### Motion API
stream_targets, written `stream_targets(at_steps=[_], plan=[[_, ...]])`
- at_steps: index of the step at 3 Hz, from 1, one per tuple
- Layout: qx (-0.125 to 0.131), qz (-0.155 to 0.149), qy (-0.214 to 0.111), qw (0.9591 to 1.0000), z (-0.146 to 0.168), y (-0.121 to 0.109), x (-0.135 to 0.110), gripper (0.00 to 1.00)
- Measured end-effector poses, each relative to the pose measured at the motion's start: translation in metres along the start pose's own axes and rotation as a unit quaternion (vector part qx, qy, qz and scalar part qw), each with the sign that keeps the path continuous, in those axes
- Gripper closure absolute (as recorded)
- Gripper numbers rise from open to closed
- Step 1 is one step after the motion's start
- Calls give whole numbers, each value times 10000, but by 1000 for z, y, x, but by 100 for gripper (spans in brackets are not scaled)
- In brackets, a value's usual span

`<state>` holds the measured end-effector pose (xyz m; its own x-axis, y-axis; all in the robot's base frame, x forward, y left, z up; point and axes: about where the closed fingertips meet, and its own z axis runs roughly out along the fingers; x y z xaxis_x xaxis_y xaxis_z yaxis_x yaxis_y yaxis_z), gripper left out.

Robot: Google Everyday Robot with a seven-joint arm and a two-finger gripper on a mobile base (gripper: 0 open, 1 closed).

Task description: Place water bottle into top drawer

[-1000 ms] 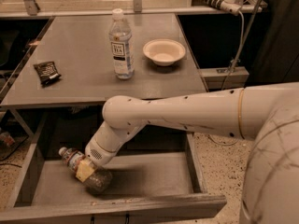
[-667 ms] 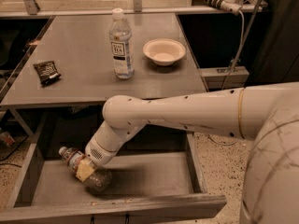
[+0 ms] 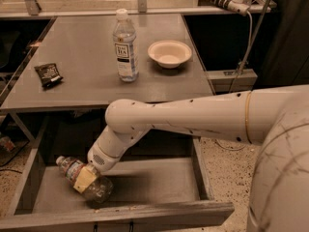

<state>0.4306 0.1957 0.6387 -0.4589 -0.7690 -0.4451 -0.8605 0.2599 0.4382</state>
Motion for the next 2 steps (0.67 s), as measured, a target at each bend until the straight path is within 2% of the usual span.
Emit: stream_targets(at_steps=[1, 2], plan=[[0, 0, 0, 10000, 0, 0, 0, 11], [0, 0, 0, 10000, 0, 0, 0, 0]])
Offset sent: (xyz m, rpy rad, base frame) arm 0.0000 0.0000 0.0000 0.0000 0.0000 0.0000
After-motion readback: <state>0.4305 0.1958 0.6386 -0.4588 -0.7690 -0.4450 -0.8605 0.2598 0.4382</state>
